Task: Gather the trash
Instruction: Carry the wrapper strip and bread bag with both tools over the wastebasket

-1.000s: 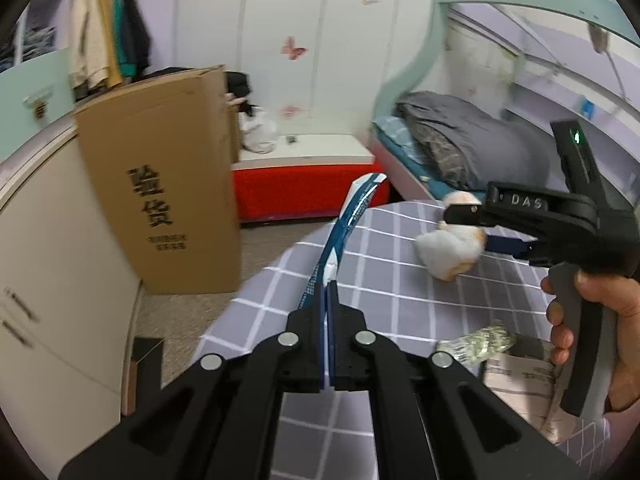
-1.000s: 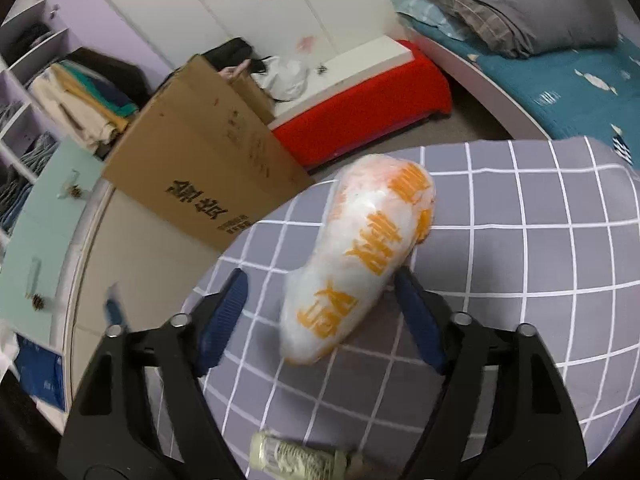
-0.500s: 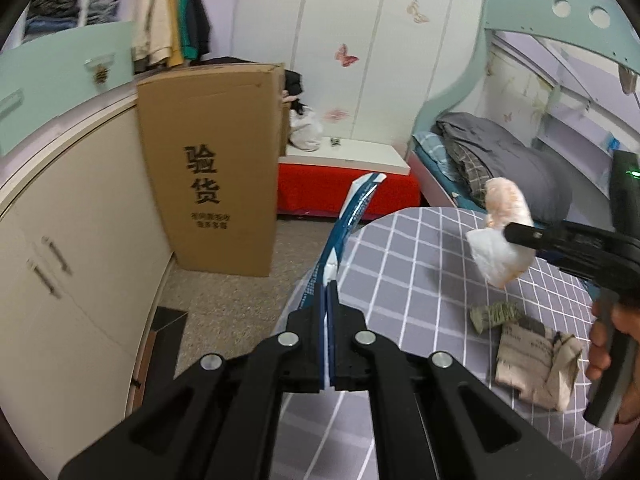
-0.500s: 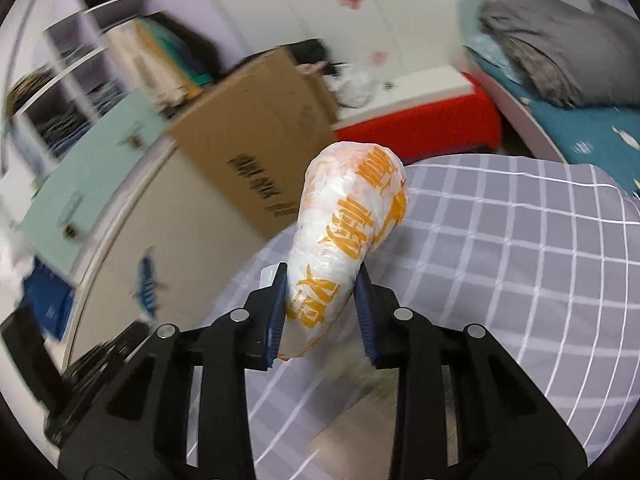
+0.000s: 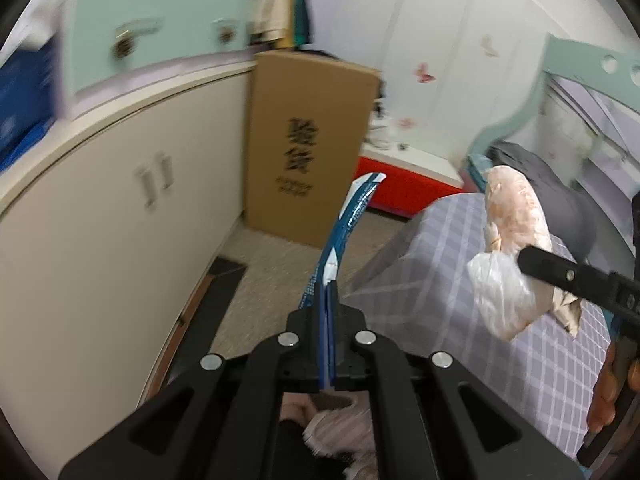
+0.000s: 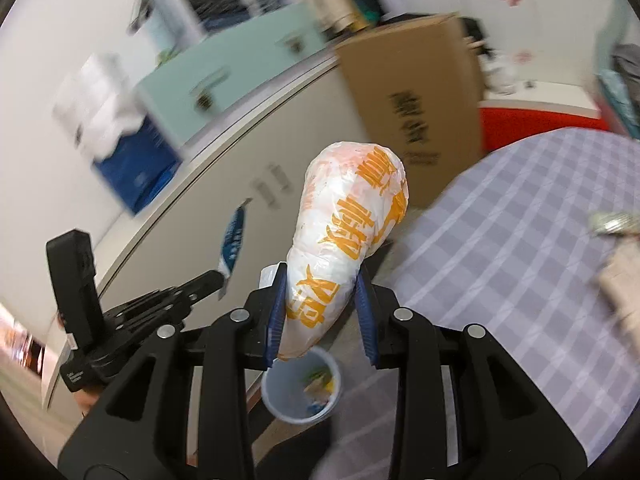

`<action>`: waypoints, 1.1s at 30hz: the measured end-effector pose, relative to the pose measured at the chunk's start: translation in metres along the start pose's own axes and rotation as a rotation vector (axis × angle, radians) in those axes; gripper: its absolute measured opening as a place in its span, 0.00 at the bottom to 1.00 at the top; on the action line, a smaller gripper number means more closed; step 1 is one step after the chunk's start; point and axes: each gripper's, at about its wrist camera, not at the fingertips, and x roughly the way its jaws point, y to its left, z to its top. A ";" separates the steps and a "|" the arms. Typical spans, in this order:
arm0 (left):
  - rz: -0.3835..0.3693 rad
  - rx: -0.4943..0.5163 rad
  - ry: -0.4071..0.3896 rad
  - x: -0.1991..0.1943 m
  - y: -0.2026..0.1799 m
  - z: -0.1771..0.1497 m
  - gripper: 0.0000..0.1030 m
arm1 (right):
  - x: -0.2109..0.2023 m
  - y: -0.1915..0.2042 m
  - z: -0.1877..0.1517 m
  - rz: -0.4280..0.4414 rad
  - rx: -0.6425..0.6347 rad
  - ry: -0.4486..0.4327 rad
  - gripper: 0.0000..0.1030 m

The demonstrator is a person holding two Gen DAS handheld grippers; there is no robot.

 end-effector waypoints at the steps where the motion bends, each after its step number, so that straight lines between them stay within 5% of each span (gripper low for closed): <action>1: 0.020 -0.024 0.004 -0.006 0.016 -0.010 0.01 | 0.008 0.010 -0.006 0.014 -0.011 0.020 0.30; 8: 0.108 -0.145 0.056 -0.027 0.095 -0.071 0.01 | 0.082 0.074 -0.072 0.074 -0.092 0.166 0.30; 17: 0.173 -0.271 0.185 0.003 0.165 -0.147 0.01 | 0.167 0.087 -0.148 0.050 -0.076 0.345 0.30; 26: 0.189 -0.338 0.220 0.033 0.192 -0.155 0.04 | 0.201 0.079 -0.163 -0.003 -0.059 0.385 0.30; 27: 0.209 -0.348 0.219 0.036 0.194 -0.154 0.10 | 0.202 0.078 -0.164 -0.006 -0.056 0.388 0.30; 29: 0.227 -0.382 0.257 0.042 0.201 -0.160 0.53 | 0.208 0.075 -0.166 -0.009 -0.048 0.399 0.30; 33: 0.230 -0.414 0.269 0.045 0.207 -0.173 0.55 | 0.213 0.073 -0.171 -0.009 -0.046 0.416 0.30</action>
